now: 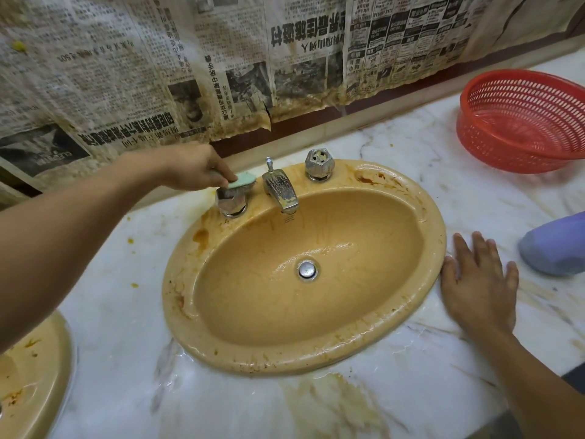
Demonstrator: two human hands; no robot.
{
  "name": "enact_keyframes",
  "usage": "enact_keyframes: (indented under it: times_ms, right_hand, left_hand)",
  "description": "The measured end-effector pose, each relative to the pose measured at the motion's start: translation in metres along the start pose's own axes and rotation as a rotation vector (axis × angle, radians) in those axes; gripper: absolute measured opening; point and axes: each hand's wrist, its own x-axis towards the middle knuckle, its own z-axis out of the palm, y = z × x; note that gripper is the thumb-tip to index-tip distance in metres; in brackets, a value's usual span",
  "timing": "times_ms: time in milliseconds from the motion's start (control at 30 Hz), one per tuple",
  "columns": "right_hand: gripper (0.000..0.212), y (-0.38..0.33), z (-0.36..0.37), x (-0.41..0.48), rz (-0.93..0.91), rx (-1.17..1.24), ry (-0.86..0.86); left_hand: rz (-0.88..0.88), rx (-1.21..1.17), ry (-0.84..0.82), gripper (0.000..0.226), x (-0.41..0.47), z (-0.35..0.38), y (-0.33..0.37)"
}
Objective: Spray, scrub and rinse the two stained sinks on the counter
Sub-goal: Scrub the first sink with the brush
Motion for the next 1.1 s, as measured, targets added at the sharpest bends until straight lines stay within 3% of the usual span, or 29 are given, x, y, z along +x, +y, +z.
enact_keyframes:
  times_ms: [333,533,667,800,900,1000,1100]
  right_hand:
    - [0.065,0.0,0.001,0.0,-0.003,-0.012,0.003]
    - [0.066,0.0,-0.001,-0.001,-0.018,0.001,0.014]
    - [0.065,-0.001,-0.001,0.0,-0.009,-0.006,0.013]
    - [0.065,0.001,-0.001,0.0,-0.012,-0.002,0.012]
    - [0.065,0.001,-0.001,0.0,-0.019,0.002,0.016]
    - [0.065,0.001,0.0,0.0,-0.002,-0.012,0.004]
    - [0.065,-0.001,0.001,0.002,0.0,-0.02,-0.003]
  left_hand:
    - [-0.023,0.081,0.174,0.033,-0.033,0.021,0.009]
    - [0.04,0.057,-0.038,0.029,0.009,-0.016,-0.014]
    - [0.025,0.051,-0.083,0.029,0.007,-0.013,-0.05]
    - [-0.037,-0.109,-0.091,0.031,0.021,0.012,-0.05]
    - [-0.143,-0.467,-0.066,0.033,-0.011,0.042,-0.064]
    - [-0.276,-0.742,0.008,0.027,-0.054,0.084,-0.065]
    - [-0.327,-0.827,0.149,0.025,-0.069,0.112,-0.041]
